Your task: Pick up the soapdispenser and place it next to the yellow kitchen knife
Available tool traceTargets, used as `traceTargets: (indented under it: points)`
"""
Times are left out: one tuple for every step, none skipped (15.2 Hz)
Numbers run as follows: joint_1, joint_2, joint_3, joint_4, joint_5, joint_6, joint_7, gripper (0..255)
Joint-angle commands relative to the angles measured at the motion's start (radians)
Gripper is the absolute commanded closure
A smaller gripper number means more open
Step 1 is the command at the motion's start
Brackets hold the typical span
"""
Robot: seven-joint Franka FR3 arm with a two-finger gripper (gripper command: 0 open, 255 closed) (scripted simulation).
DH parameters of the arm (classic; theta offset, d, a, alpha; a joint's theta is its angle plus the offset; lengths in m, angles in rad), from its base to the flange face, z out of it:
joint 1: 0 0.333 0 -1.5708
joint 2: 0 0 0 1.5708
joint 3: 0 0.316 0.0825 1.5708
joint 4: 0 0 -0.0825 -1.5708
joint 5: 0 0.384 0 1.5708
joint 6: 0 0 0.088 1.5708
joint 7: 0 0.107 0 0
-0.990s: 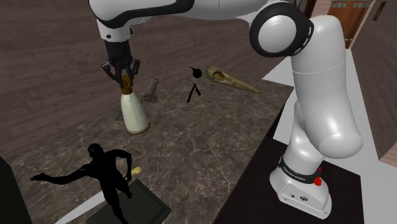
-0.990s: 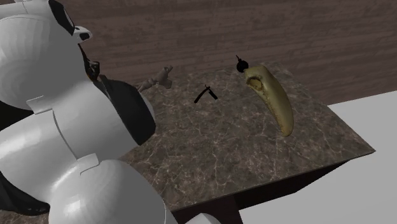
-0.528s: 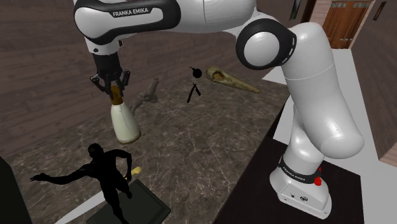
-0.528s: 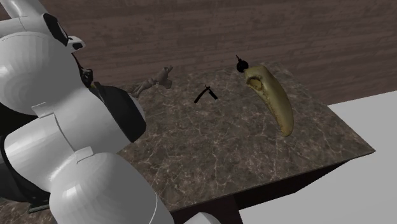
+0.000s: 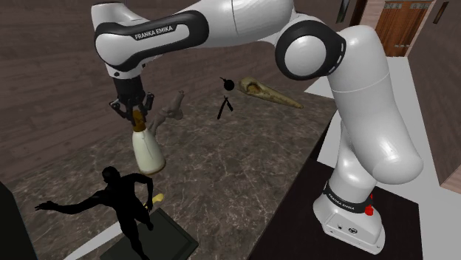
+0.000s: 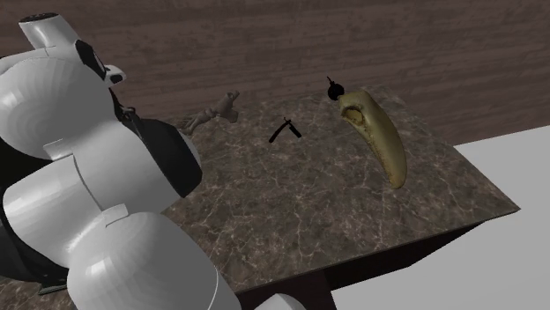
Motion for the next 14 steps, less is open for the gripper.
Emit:
traceTargets:
  points:
    - [0.001, 0.0, 0.0, -0.028, 0.0, 0.029, 0.001, 255]
    - [0.001, 0.0, 0.0, -0.034, 0.0, 0.035, 0.001, 255]
    - [0.001, 0.0, 0.0, -0.034, 0.0, 0.035, 0.001, 255]
    - [0.001, 0.0, 0.0, -0.034, 0.0, 0.035, 0.001, 255]
    - [0.001, 0.0, 0.0, -0.034, 0.0, 0.035, 0.001, 255]
    - [0.001, 0.0, 0.0, -0.034, 0.0, 0.035, 0.001, 255]
    - [0.001, 0.0, 0.0, -0.034, 0.0, 0.035, 0.001, 255]
    - [0.001, 0.0, 0.0, -0.034, 0.0, 0.035, 0.001, 255]
    - [0.001, 0.0, 0.0, -0.034, 0.0, 0.035, 0.001, 255]
    - [0.001, 0.0, 0.0, -0.033, 0.0, 0.035, 0.0, 0]
    - [0.001, 0.001, 0.0, -0.033, 0.0, 0.035, 0.0, 0]
    - [0.001, 0.001, 0.0, -0.033, 0.0, 0.035, 0.0, 0]
    - [0.001, 0.001, 0.0, -0.033, 0.0, 0.035, 0.0, 0]
    - [0.001, 0.001, 0.0, -0.033, 0.0, 0.035, 0.0, 0]
